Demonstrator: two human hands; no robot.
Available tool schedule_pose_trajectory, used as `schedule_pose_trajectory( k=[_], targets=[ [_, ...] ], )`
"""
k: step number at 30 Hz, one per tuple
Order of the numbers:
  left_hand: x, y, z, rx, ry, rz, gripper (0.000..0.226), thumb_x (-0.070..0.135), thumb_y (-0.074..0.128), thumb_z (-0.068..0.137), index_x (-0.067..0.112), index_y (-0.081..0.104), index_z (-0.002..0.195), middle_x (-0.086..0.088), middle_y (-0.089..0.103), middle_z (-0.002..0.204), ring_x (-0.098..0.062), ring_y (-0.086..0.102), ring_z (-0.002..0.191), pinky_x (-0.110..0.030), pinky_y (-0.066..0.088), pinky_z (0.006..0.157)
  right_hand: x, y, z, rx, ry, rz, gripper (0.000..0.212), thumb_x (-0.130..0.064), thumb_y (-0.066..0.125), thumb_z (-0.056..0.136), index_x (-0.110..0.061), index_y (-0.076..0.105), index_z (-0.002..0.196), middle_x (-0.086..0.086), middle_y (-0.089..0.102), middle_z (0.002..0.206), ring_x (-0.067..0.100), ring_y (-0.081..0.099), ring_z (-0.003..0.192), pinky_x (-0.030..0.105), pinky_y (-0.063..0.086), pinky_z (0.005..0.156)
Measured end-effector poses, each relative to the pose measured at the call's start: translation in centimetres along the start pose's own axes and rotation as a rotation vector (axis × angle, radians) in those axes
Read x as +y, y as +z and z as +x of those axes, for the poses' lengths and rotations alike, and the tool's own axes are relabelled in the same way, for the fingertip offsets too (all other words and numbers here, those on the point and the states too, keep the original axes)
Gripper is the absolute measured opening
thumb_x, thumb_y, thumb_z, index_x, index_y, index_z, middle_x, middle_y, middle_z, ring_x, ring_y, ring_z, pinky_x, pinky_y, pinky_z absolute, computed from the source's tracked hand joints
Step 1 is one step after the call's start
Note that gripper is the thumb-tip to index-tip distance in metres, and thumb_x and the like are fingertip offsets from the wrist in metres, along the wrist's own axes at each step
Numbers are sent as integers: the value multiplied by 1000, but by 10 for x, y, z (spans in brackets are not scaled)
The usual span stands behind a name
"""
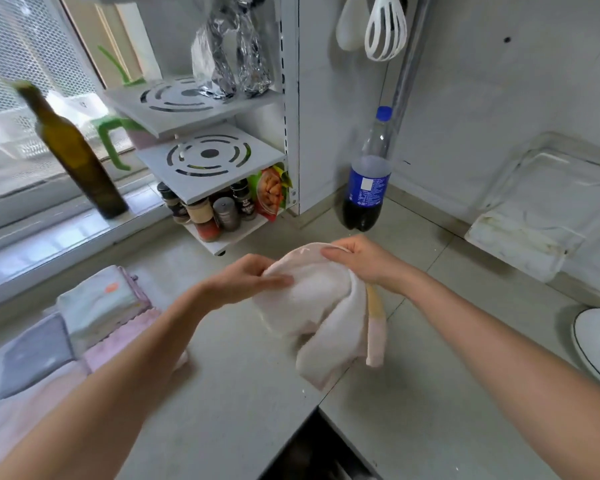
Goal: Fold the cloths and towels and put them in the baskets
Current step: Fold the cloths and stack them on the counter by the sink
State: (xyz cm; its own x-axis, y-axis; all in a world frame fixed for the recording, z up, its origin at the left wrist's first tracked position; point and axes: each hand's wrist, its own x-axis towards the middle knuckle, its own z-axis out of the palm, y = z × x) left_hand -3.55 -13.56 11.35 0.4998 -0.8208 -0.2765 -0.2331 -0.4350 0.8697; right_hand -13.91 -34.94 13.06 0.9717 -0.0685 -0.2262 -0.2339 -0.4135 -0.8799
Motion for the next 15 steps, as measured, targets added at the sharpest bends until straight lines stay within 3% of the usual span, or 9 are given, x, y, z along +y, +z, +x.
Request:
schedule_pose_trajectory(
  k=[3, 6, 8, 11, 13, 15],
  targets=[
    [-16, -16, -20, 72, -35, 116, 32, 40, 66, 86, 11, 69, 72, 6, 60, 63, -7, 56, 56, -20, 43, 52, 4, 5, 11, 107, -21, -112, 27, -28, 48, 98, -16, 66, 82, -6, 60, 72, 8, 57, 69, 26, 44, 67],
    [-25, -23, -29, 258, 17, 209, 36, 29, 64, 90, 24, 58, 55, 14, 43, 45, -2, 38, 44, -19, 29, 45, 8, 9, 19, 304, -90, -131, 27, -23, 47, 99, -13, 62, 79, -4, 57, 71, 9, 52, 69, 27, 38, 64],
    [-23, -26, -34, 365, 62, 227, 34, 28, 64, 90, 23, 54, 58, 15, 42, 43, -4, 37, 45, -18, 26, 44, 12, 13, 22, 374, -56, -140, 31, -25, 47, 99, -15, 56, 71, -2, 53, 67, 11, 49, 66, 26, 34, 58],
    [-11, -28, -43, 334, 0, 294, 25, 35, 61, 91, 22, 63, 70, 16, 54, 54, -4, 47, 54, -19, 38, 52, 15, 13, 22, 289, 55, -193, 36, -32, 46, 99, -6, 62, 81, 7, 58, 72, 19, 51, 68, 28, 34, 61],
    [-3, -31, -53, 199, -154, 364, 28, 45, 58, 90, 19, 71, 87, 7, 68, 77, -10, 59, 69, -26, 49, 66, 7, 8, 12, 138, 106, -195, 42, -37, 46, 98, 1, 64, 92, 8, 59, 75, 19, 52, 68, 29, 36, 62],
    [4, -33, -63, 58, -228, 274, 34, 46, 57, 91, 15, 71, 92, 1, 70, 85, -11, 63, 74, -29, 53, 72, -7, -2, -1, -71, 145, -231, 42, -40, 49, 97, -5, 68, 84, 0, 61, 70, 12, 55, 63, 24, 40, 59]
  ],
)
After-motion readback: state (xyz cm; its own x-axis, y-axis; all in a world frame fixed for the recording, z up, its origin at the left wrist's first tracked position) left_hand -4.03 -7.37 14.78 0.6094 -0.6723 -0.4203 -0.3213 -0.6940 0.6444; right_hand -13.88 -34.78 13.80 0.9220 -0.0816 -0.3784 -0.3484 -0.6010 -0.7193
